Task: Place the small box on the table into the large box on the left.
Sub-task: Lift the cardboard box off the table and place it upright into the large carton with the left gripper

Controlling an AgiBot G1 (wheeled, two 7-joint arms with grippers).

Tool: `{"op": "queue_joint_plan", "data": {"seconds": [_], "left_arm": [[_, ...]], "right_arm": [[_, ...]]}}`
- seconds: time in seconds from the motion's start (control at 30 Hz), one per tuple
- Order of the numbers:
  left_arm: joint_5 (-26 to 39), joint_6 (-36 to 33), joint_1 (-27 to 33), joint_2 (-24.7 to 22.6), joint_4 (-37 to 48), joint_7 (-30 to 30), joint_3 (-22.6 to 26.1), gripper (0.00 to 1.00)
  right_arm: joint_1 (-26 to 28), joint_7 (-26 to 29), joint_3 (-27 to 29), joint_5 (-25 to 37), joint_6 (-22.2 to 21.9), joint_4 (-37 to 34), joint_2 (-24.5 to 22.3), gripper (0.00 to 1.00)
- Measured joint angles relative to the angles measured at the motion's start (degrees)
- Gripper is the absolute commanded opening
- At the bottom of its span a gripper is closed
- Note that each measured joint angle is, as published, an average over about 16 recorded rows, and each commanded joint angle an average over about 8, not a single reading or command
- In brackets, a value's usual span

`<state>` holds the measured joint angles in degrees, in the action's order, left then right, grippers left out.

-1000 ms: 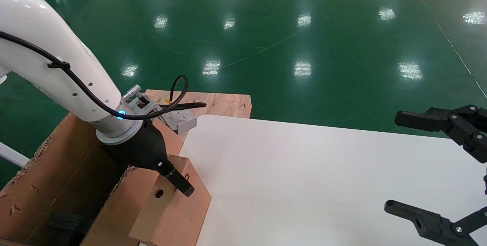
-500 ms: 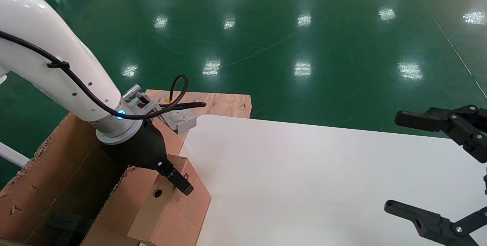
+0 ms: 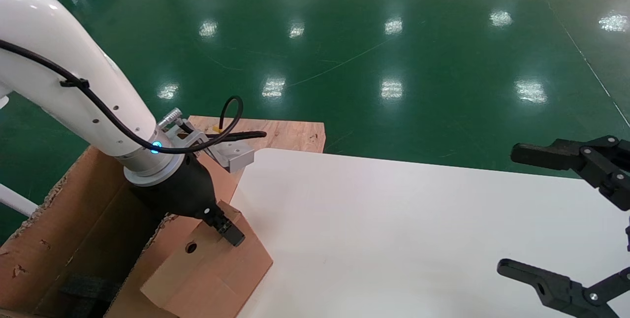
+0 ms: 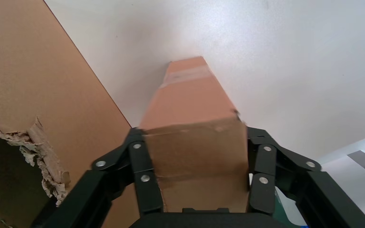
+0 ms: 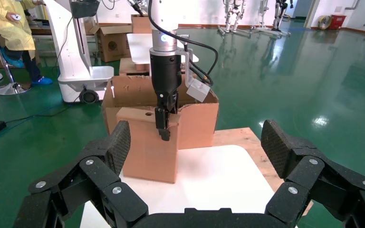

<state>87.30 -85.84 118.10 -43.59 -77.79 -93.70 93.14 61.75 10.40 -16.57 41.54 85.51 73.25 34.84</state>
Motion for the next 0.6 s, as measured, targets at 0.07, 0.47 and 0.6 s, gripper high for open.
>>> {"op": "queue_joint_plan", "data": {"seconds": [0.07,0.47,0.6], "left_arm": [[-0.01,0.00,0.00,-0.04,0.13,0.05,0.00,0.00],[0.53,0.94,0.46,-0.67,2.09,0.38,-0.24,0.00],[1.30,2.52,1.19,-1.25,4.08,0.72,-0.85,0.00]], "right_arm": [[0.00,0.00,0.00,0.00,0.00,0.00,0.00,1.00],[0.01,-0.02,-0.02,-0.01,0.00,-0.02,0.00,1.00],[0.02,-0.02,-0.04,-0.02,0.00,-0.03,0.00,1.00]]}}
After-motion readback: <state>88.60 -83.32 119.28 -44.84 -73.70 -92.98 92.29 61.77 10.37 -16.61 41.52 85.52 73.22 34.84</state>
